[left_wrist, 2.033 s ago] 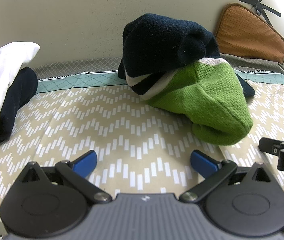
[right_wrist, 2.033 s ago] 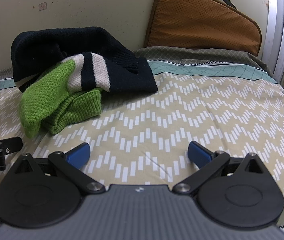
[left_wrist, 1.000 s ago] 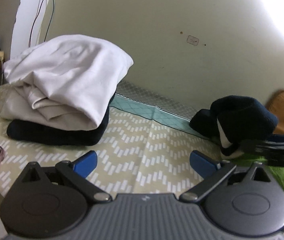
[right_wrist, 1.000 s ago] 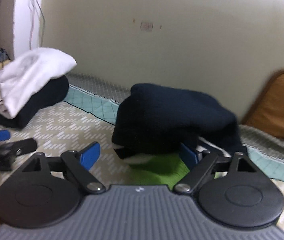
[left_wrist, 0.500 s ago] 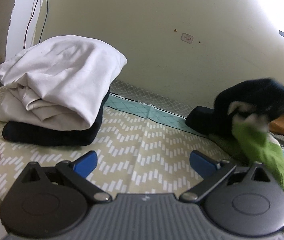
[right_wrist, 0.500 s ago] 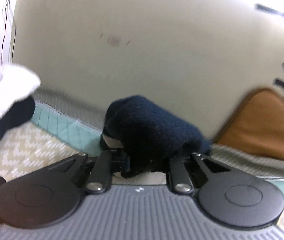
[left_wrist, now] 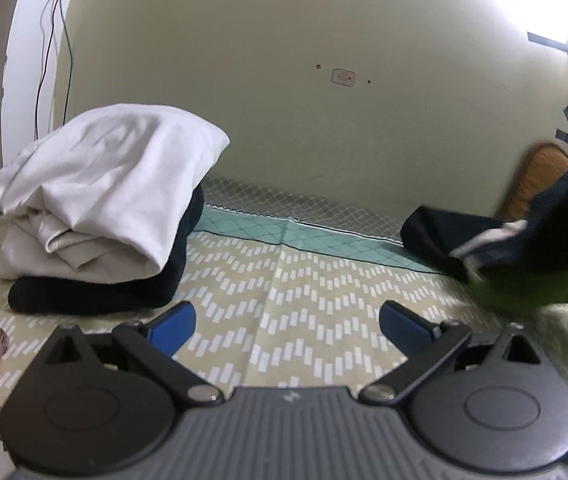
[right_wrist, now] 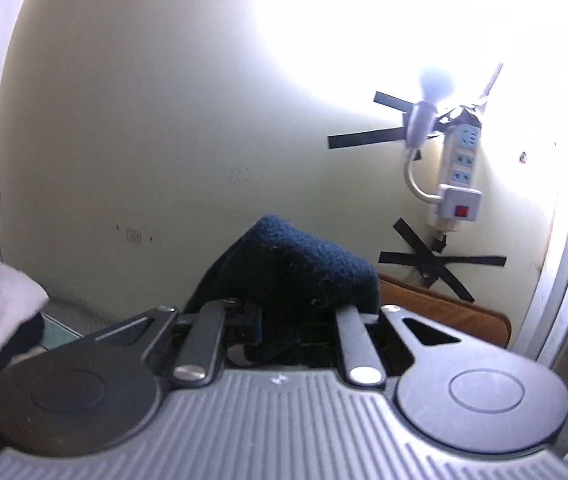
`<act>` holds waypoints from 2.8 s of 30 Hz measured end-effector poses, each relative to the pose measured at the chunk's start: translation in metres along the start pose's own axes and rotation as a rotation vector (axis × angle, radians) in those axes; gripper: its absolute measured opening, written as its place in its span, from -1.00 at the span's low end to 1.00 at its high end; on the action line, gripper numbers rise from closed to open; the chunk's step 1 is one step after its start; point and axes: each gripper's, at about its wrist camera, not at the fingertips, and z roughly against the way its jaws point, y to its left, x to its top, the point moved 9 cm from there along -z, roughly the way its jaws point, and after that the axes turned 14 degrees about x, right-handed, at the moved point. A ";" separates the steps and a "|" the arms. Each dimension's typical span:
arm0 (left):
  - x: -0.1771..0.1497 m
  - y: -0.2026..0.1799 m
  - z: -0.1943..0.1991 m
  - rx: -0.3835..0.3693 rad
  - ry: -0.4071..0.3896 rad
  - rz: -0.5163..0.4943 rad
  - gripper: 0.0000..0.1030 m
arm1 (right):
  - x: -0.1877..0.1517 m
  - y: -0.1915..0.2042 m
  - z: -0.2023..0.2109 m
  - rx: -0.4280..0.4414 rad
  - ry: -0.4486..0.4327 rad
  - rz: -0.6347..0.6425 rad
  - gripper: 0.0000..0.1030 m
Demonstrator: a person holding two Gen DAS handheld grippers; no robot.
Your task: Fold small clothes
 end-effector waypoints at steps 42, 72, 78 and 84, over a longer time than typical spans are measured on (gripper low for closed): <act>0.000 0.010 -0.002 0.000 0.013 0.040 0.99 | -0.203 -0.099 -0.052 -0.118 0.394 -0.274 -0.03; -0.013 -0.133 0.044 -0.538 0.298 -0.014 0.46 | -0.241 -0.030 -0.021 0.288 0.341 -0.423 -0.21; -0.009 -0.132 0.033 -0.548 0.358 0.049 -0.69 | -0.211 -0.013 -0.004 0.320 0.300 -0.324 -0.75; 0.054 -0.057 0.074 -0.568 0.159 0.185 -0.71 | -0.109 -0.018 0.065 0.473 0.007 -0.318 -0.79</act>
